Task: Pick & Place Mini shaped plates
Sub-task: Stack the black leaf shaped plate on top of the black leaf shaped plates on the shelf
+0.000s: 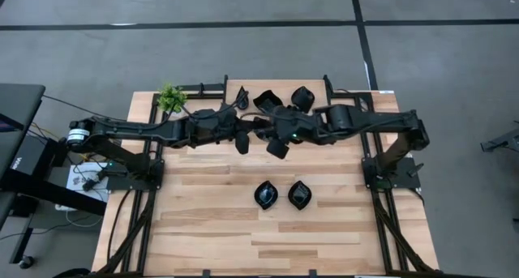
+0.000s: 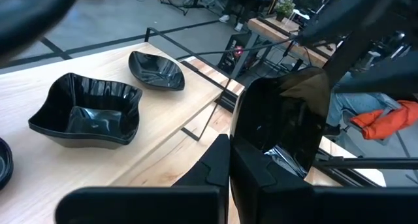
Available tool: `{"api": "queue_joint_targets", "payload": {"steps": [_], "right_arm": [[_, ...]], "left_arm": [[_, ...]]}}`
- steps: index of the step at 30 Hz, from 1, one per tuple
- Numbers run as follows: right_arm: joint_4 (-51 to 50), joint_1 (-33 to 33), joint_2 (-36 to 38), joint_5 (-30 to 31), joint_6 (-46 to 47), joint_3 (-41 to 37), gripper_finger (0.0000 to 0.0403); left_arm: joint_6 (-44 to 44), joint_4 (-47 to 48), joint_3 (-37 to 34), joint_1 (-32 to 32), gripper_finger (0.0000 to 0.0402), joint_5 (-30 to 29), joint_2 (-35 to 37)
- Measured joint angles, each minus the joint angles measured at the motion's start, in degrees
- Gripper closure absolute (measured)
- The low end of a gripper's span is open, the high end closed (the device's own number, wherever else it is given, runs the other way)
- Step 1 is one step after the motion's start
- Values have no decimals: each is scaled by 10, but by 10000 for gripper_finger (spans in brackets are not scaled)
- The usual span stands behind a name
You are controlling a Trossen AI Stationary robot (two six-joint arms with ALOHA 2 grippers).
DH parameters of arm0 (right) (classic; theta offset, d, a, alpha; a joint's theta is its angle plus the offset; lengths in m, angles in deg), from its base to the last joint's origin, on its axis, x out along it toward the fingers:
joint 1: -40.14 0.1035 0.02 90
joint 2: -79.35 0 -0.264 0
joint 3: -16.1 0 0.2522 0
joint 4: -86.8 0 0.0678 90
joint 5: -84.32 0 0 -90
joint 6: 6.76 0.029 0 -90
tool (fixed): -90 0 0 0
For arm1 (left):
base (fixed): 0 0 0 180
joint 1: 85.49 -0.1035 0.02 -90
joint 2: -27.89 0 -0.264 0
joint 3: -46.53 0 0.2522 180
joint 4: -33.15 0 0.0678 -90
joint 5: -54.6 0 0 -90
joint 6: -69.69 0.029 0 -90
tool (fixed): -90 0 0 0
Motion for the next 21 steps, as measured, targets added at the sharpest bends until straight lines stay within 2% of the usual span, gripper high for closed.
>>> {"api": "queue_joint_targets", "payload": {"steps": [5, 14, 21], "right_arm": [[-32, -13, -27, 3, 1, 38, 265], [-44, -23, -37, -3, 0, 41, 295], [-41, -23, -38, -5, 0, 41, 332]], "left_arm": [[0, 0, 0, 0, 396, 0, 0], [0, 0, 0, -4, 396, 0, 0], [0, 0, 0, -10, 396, 0, 0]]}}
